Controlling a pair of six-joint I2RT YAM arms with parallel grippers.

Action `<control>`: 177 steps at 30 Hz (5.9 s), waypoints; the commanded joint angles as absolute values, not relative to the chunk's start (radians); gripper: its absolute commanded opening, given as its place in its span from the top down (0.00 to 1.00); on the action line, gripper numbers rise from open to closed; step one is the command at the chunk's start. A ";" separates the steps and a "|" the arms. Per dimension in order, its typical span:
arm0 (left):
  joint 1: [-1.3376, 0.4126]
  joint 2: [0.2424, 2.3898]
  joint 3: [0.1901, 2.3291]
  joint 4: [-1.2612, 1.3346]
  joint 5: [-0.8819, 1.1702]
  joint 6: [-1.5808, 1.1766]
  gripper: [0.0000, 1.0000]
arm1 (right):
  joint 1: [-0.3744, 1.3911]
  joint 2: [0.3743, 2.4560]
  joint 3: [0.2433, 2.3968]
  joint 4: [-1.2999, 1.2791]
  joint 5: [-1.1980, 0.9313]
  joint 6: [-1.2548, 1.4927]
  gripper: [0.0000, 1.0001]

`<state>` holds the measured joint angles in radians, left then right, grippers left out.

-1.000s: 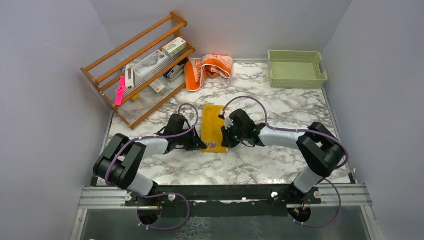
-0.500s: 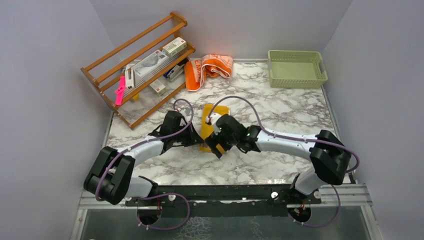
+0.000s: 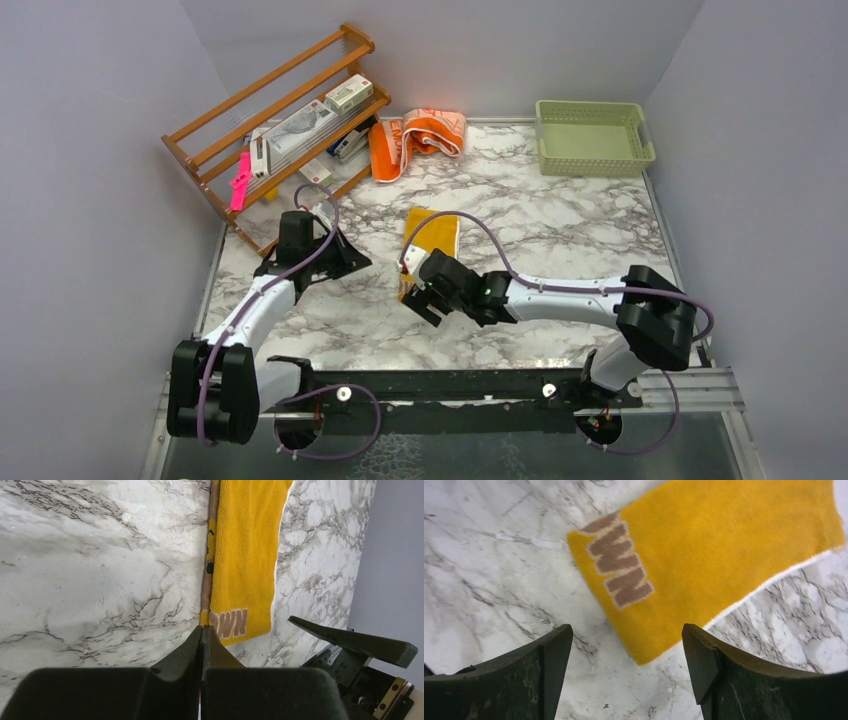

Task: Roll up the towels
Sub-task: Roll the towel at the center of the board.

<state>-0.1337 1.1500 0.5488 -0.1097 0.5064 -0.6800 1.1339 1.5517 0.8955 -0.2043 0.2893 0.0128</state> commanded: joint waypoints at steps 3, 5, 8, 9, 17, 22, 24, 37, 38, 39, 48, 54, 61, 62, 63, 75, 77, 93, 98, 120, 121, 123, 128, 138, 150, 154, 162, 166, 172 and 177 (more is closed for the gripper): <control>-0.082 1.111 0.574 -0.191 0.595 -0.610 1.00 | 1.156 1.591 0.940 -0.220 0.146 -0.110 0.35; -0.074 1.109 0.571 -0.193 0.605 -0.604 1.00 | 1.156 1.614 0.953 -0.238 0.147 -0.138 0.43; -0.062 1.111 0.567 -0.195 0.621 -0.593 1.00 | 1.156 1.671 0.979 -0.265 0.143 -0.169 0.47; -0.059 1.111 0.567 -0.197 0.626 -0.592 1.00 | 1.156 1.692 0.987 -0.269 0.139 -0.177 0.48; -0.038 1.093 0.569 -0.230 0.638 -0.570 1.00 | 1.155 1.791 1.031 -0.239 0.213 -0.199 0.52; -0.031 1.093 0.574 -0.232 0.643 -0.569 1.00 | 1.157 1.812 1.034 -0.223 0.244 -0.223 0.53; -0.029 1.099 0.575 -0.231 0.646 -0.568 1.00 | 1.155 1.828 1.034 -0.222 0.251 -0.222 0.53; -0.025 1.110 0.588 -0.242 0.672 -0.557 1.00 | 1.127 1.946 1.054 -0.283 0.207 -0.158 0.70; -0.025 1.108 0.586 -0.243 0.676 -0.556 1.00 | 1.124 1.948 1.055 -0.289 0.189 -0.146 0.75; -0.026 1.103 0.585 -0.245 0.680 -0.558 1.00 | 1.120 1.947 1.055 -0.296 0.167 -0.135 0.80; -0.025 1.033 0.570 -0.275 0.723 -0.582 1.00 | 1.054 1.859 1.105 -0.367 -0.246 -0.007 0.99; -0.027 0.970 0.530 -0.272 0.767 -0.620 1.00 | 0.973 1.917 1.225 -0.478 -0.537 -0.003 0.99; -0.041 0.902 0.491 -0.269 0.778 -0.674 1.00 | 0.862 2.053 1.380 -0.614 -0.790 -0.014 0.99; -0.046 0.894 0.488 -0.267 0.775 -0.681 1.00 | 0.851 2.071 1.400 -0.631 -0.803 -0.009 0.99; -0.051 0.888 0.484 -0.266 0.771 -0.689 1.00 | 0.841 2.085 1.418 -0.643 -0.820 -0.007 0.99; -0.300 0.960 0.424 -0.078 0.603 -0.828 1.00 | 0.733 2.271 1.503 -0.712 -0.990 0.031 0.99; -0.320 1.002 0.423 -0.037 0.595 -0.835 1.00 | 0.730 2.283 1.498 -0.702 -0.994 0.042 0.99; -0.449 1.228 0.377 0.185 0.624 -0.878 1.00 | 0.702 2.354 1.541 -0.716 -0.991 0.052 0.99; -0.448 1.261 0.369 0.192 0.597 -0.869 1.00 | 0.697 2.359 1.543 -0.718 -0.991 0.053 0.99; -0.399 1.353 0.411 0.150 0.444 -0.779 1.00 | 0.695 2.282 1.543 -0.723 -0.914 0.011 0.66; -0.399 1.365 0.409 0.160 0.449 -0.779 1.00 | 0.695 2.260 1.545 -0.719 -0.894 0.007 0.64; -0.399 1.382 0.402 0.178 0.456 -0.782 1.00 | 0.696 2.206 1.548 -0.710 -0.854 0.002 0.63; -0.400 1.417 0.394 0.205 0.464 -0.782 1.00 | 0.703 2.002 1.485 -0.633 -0.675 -0.008 0.64; -0.396 1.447 0.415 0.180 0.466 -0.767 1.00 | 0.902 1.576 1.012 -0.261 -0.429 -0.147 0.65; -0.379 1.433 0.398 0.150 0.465 -0.749 1.00 | 1.005 1.617 0.954 -0.178 -0.361 -0.182 0.81; -0.374 1.426 0.396 0.138 0.467 -0.739 1.00 | 1.002 1.714 1.032 -0.272 -0.318 -0.178 0.91; -0.348 1.415 0.396 0.110 0.478 -0.709 1.00 | 0.930 1.724 1.026 -0.313 -0.320 -0.135 0.94; -0.336 1.414 0.400 0.100 0.483 -0.696 1.00 | 0.886 1.697 1.029 -0.340 -0.322 -0.126 0.95; -0.329 1.414 0.403 0.093 0.486 -0.684 1.00 | 0.865 1.714 1.030 -0.378 -0.314 -0.122 0.95; -0.330 1.406 0.404 0.094 0.494 -0.684 1.00 | 0.868 1.716 1.045 -0.384 -0.324 -0.130 0.92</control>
<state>-0.3466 1.4097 0.4168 0.1696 0.5636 -0.7403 0.8639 1.7153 1.0275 -0.3599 -0.3393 -0.1284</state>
